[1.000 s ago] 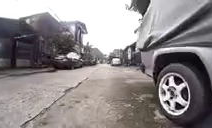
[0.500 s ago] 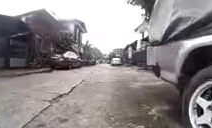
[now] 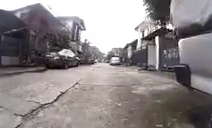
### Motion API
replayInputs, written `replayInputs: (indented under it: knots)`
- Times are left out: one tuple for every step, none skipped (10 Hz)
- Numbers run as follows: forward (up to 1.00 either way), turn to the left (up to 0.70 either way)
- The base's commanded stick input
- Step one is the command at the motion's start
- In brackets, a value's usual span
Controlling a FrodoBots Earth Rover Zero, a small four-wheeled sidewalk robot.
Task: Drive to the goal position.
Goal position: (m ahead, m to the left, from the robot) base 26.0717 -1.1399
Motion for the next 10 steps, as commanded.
replayInputs:
  knots:
    - [1.0, 0.0]
    - [1.0, 0.0]
    - [1.0, 0.0]
    - [1.0, 0.0]
    - [1.0, 0.0]
    - [1.0, 0.0]
    - [1.0, 0.0]
    - [1.0, 0.0]
    - [1.0, 0.0]
    - [1.0, 0.0]
